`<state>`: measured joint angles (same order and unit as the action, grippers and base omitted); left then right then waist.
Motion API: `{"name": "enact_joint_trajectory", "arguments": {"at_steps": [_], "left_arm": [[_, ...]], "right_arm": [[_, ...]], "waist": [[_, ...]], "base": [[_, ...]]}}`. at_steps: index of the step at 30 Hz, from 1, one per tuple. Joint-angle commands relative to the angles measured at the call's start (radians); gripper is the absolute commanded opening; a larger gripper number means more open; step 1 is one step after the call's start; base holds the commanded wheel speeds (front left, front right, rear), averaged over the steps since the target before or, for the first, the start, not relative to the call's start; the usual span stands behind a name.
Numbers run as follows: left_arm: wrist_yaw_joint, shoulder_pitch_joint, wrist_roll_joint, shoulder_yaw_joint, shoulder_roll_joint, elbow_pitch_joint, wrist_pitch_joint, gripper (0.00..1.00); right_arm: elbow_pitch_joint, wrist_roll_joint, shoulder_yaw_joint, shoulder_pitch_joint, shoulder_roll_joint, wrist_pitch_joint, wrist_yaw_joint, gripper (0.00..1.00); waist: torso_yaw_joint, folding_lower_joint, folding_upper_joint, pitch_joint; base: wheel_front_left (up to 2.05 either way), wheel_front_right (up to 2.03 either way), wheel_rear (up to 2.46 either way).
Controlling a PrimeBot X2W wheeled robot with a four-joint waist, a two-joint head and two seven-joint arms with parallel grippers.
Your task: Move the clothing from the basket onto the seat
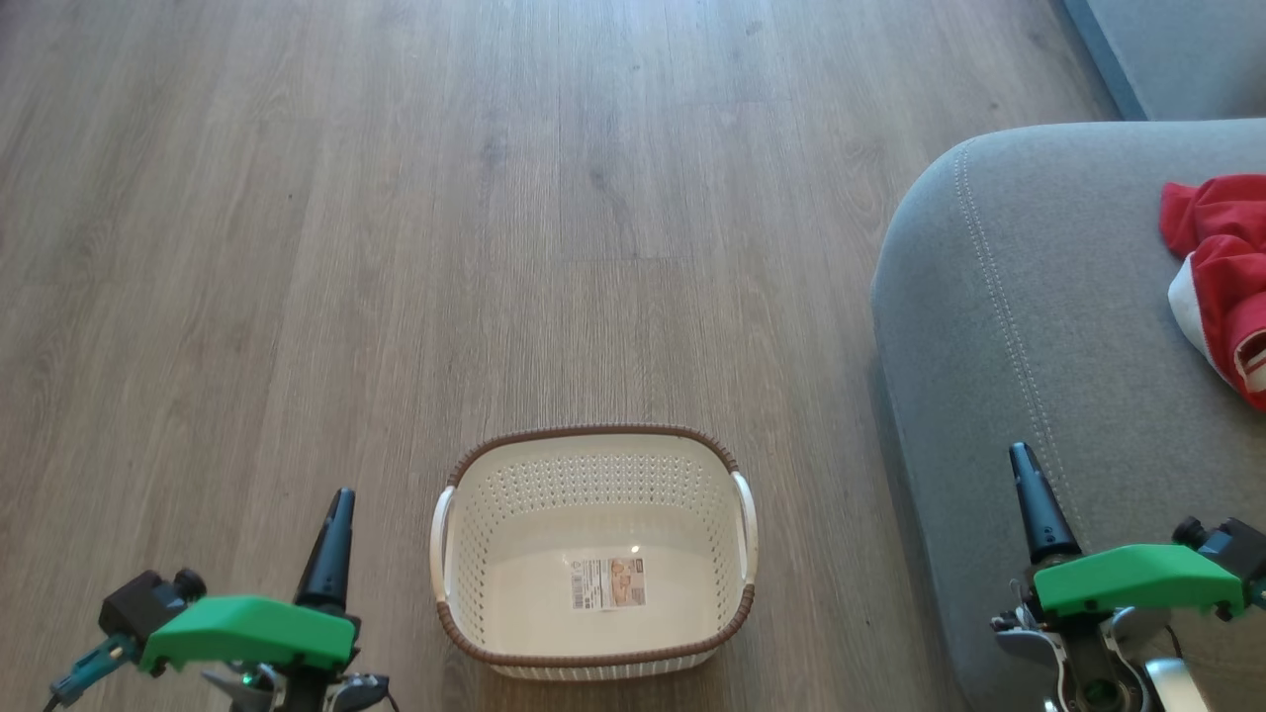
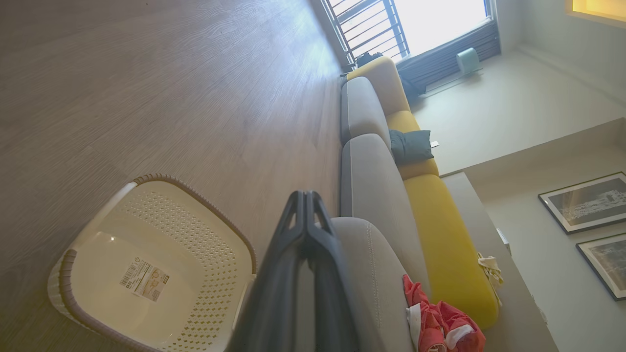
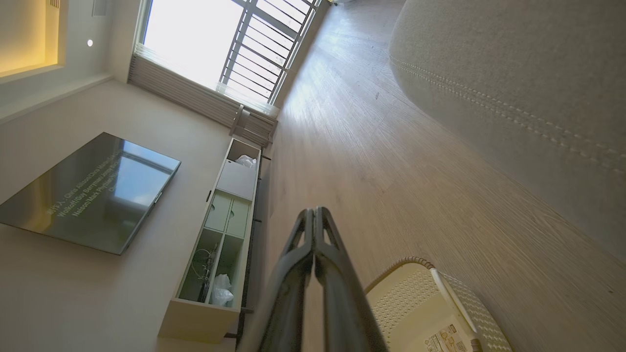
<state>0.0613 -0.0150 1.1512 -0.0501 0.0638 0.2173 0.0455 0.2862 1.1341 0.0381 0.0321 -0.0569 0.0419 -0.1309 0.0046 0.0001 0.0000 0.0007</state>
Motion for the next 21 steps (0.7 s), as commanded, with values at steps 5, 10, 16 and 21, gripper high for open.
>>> {"name": "enact_joint_trajectory", "arguments": {"at_steps": [5, 10, 16, 21], "left_arm": [[0.018, 0.061, 0.079, 0.046, 0.013, -0.016, -0.019, 0.0], [0.024, 0.067, 0.122, 0.055, 0.012, -0.011, -0.031, 0.0], [0.032, 0.077, 0.187, 0.068, 0.012, -0.005, -0.049, 0.0], [0.039, 0.085, 0.241, 0.079, 0.012, 0.001, -0.064, 0.0]], "right_arm": [[-0.038, 0.08, 0.002, 0.054, -0.011, -0.026, 0.0, 0.0], [-0.038, 0.124, 0.008, 0.056, -0.011, -0.038, 0.0, 0.0], [-0.039, 0.189, 0.016, 0.059, -0.01, -0.056, 0.0, 0.0], [-0.04, 0.244, 0.023, 0.062, -0.01, -0.071, 0.0, 0.0]], "waist": [[-0.001, 0.0, 0.0, 0.0], [-0.001, 0.0, 0.0, 0.001], [-0.002, 0.0, 0.0, 0.001], [-0.002, 0.0, 0.0, 0.001]], "base": [[0.0, 0.0, 0.0], [0.0, 0.0, 0.0], [0.0, 0.0, 0.0], [0.0, 0.0, 0.0]]}}
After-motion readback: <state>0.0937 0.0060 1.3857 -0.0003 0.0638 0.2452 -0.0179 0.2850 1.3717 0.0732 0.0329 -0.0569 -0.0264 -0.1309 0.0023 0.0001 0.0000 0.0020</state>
